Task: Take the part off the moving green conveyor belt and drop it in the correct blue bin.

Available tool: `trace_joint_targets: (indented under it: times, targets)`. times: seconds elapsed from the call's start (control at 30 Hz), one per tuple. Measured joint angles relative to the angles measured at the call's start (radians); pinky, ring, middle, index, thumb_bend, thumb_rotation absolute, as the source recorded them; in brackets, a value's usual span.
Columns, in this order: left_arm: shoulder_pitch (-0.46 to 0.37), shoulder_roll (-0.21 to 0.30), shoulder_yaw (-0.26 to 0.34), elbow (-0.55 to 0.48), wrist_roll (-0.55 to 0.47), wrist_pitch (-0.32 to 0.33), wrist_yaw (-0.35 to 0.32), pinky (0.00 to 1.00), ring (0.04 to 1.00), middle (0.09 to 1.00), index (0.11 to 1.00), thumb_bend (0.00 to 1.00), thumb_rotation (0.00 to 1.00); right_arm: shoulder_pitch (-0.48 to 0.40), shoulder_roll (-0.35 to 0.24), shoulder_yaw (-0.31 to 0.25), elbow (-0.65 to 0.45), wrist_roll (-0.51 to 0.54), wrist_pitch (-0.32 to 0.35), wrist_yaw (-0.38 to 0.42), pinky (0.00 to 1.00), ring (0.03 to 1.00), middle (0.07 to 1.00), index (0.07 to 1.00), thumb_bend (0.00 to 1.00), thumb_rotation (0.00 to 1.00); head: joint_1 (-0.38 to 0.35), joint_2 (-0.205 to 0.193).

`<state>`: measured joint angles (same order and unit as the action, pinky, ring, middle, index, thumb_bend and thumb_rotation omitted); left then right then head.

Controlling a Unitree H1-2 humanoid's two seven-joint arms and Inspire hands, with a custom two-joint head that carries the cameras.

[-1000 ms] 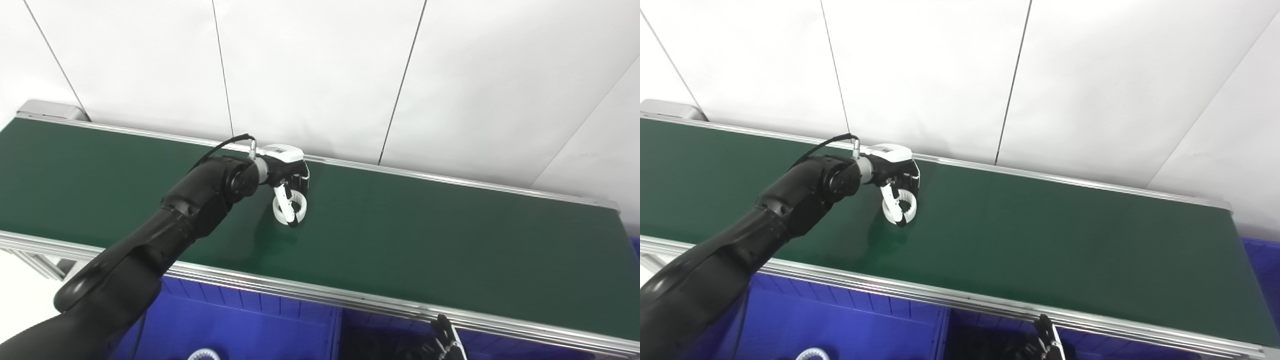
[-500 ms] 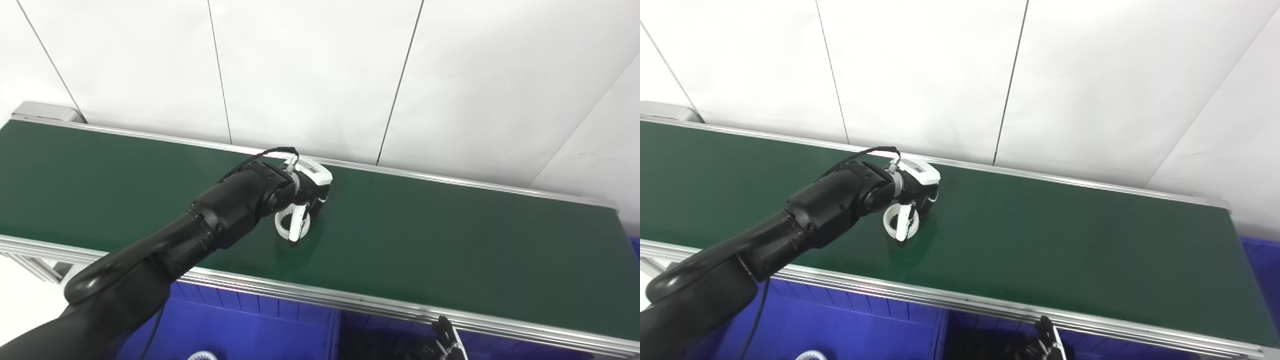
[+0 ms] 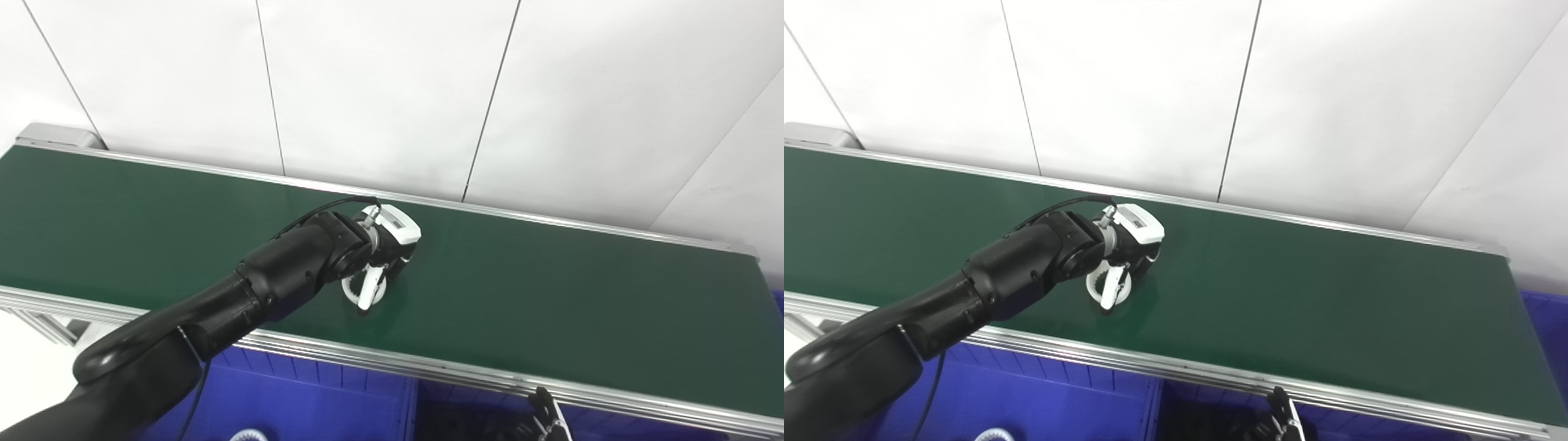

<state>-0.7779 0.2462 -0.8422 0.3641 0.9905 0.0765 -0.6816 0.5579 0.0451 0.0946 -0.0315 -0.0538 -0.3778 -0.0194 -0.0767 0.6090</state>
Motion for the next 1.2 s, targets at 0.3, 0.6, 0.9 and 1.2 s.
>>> trace_joint_targets:
  times: [0.3, 0.6, 0.9, 1.2]
  targets:
    - [0.022, 0.019, 0.003, -0.139, 0.024, -0.021, -0.080, 0.26, 0.321, 0.463, 0.491, 0.53, 0.00, -0.004, -0.002, 0.000, 0.000, -0.003, 0.000, 0.000, 0.86, 0.878, 0.933, 0.957, 0.76, 0.99, 0.006, 0.005]
    - [0.025, 0.031, 0.053, -0.382, 0.029, -0.021, -0.234, 0.45, 0.463, 0.475, 0.500, 0.52, 0.00, -0.008, -0.008, 0.000, -0.007, -0.001, 0.007, 0.001, 0.87, 0.879, 0.936, 0.967, 0.76, 1.00, 0.035, 0.040]
    - [0.152, 0.095, 0.111, -0.641, 0.043, -0.022, -0.372, 0.47, 0.462, 0.491, 0.482, 0.52, 0.00, 0.001, -0.022, 0.001, -0.068, 0.015, 0.051, 0.003, 0.88, 0.887, 0.951, 0.983, 0.76, 1.00, 0.067, 0.103]
    - [0.334, 0.107, 0.147, -0.806, 0.068, -0.017, -0.543, 0.50, 0.498, 0.494, 0.485, 0.52, 0.00, 0.012, -0.052, -0.001, -0.158, 0.075, 0.141, 0.029, 0.92, 0.900, 0.952, 0.983, 0.79, 0.97, 0.121, 0.204]
